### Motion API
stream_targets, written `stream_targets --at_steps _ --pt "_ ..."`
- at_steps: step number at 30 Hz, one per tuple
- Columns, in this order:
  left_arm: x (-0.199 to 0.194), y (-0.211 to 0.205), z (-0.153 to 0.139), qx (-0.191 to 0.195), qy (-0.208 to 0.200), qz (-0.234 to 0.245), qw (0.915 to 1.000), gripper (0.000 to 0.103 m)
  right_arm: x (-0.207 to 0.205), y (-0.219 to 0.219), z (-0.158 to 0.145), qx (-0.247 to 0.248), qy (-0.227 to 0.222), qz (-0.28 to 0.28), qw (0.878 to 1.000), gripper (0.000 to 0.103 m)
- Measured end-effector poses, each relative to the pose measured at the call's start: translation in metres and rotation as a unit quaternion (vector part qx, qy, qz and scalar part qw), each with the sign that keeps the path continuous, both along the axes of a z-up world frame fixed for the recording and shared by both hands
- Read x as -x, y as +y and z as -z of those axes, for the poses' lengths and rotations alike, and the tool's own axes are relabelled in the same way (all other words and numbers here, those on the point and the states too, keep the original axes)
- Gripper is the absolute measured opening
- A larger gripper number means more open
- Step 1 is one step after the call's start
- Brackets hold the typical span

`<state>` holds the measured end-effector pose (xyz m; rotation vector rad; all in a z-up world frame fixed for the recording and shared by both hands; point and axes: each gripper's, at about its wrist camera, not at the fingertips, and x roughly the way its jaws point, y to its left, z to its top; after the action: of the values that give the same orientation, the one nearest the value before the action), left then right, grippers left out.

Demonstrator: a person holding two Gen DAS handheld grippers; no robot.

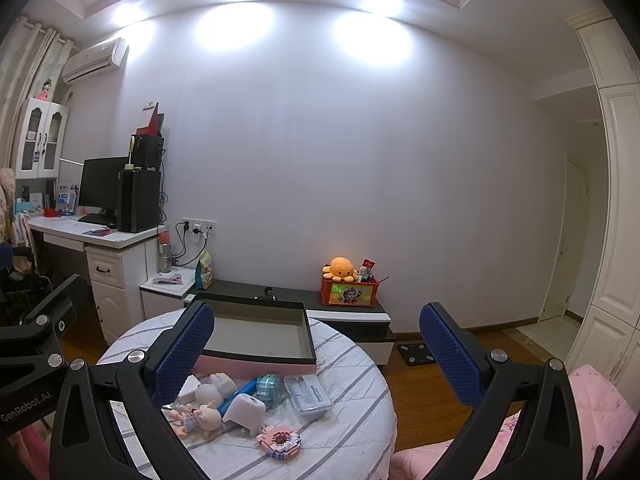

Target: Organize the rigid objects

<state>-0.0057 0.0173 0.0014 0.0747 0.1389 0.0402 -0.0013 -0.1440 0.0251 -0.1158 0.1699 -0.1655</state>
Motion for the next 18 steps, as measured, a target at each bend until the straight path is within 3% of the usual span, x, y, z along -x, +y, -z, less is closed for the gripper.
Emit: stream_targets --at_steps 11,18 --pt "-0.002 0.0 0.002 -0.002 0.005 0.001 1.0 0.103 -0.007 -0.002 0.003 0.004 0.007 0.005 1.0 0.103" --pt "-0.028 -0.003 0.023 -0.007 0.066 0.0 0.9978 0.103 -0.025 -0.009 0.023 -0.008 0.054 -0.001 0.999 0.103"
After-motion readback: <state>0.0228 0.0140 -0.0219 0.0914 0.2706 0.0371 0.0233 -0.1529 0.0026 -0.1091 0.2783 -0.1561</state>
